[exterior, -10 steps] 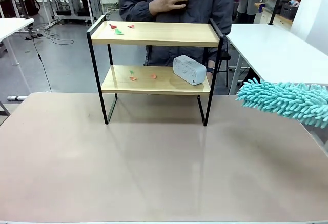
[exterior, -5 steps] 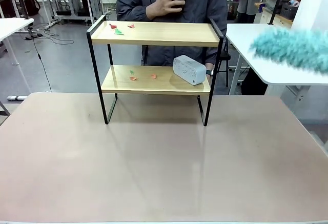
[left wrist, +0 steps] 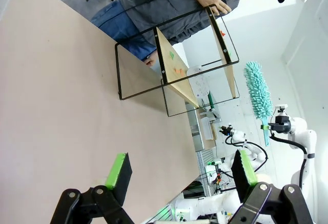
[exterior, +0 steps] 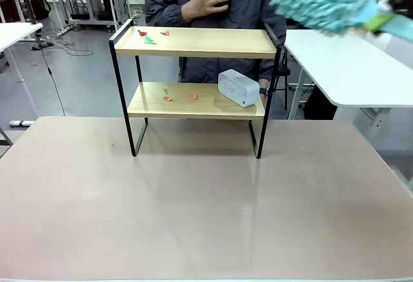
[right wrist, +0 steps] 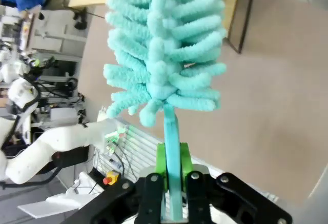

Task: Clean the shelf.
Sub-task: Clean the specific tier of the Shelf with the Duster once objects are removed.

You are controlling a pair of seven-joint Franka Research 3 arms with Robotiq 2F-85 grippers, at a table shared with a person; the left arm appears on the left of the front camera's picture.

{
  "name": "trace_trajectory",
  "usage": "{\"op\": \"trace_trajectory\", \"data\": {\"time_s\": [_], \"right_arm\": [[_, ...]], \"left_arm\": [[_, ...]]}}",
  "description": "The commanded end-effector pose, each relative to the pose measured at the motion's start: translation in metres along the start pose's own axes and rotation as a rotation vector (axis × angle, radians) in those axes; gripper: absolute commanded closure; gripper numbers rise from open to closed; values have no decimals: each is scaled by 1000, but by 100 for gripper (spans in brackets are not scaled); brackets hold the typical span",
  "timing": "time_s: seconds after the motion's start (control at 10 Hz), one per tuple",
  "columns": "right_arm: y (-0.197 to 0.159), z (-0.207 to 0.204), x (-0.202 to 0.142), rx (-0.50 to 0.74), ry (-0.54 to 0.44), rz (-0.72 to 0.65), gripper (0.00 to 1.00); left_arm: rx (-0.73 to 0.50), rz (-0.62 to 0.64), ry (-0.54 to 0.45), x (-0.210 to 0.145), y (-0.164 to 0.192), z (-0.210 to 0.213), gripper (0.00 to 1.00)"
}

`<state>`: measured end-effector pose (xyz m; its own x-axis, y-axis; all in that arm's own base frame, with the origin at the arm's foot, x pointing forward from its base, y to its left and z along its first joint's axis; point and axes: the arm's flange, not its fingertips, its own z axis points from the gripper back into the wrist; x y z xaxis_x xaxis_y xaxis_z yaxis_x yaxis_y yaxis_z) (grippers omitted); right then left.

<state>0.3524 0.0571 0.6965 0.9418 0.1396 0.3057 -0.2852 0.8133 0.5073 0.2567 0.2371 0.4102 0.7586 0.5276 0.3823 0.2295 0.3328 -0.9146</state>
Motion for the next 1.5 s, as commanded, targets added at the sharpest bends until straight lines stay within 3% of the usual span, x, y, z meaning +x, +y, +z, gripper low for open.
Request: {"op": "trace_trajectory", "data": {"time_s": [0.0, 0.4, 0.5, 0.6, 0.9, 1.1, 1.4], "right_arm": [[-17, 24, -11, 28, 26, -40, 88], [-19, 12, -8, 25, 15, -22, 88], [2, 12, -4, 55, -54, 83, 88], [24, 14, 8, 31, -64, 109, 88], [90, -10, 56, -79, 32, 125, 88], [124, -50, 85, -183, 58, 4, 88], [158, -109, 116, -305, 3, -125, 88]], "left_arm": [[-21, -24, -17, -1, -1, -1, 0], [-21, -24, -17, -1, -1, -1, 0], [-21, -24, -17, -1, -1, -1, 0], [-21, -24, -17, -1, -1, -1, 0], [-21, -24, -17, -1, -1, -1, 0], [-21, -24, -17, -1, -1, -1, 0], [-21, -24, -17, -1, -1, -1, 0]]}}
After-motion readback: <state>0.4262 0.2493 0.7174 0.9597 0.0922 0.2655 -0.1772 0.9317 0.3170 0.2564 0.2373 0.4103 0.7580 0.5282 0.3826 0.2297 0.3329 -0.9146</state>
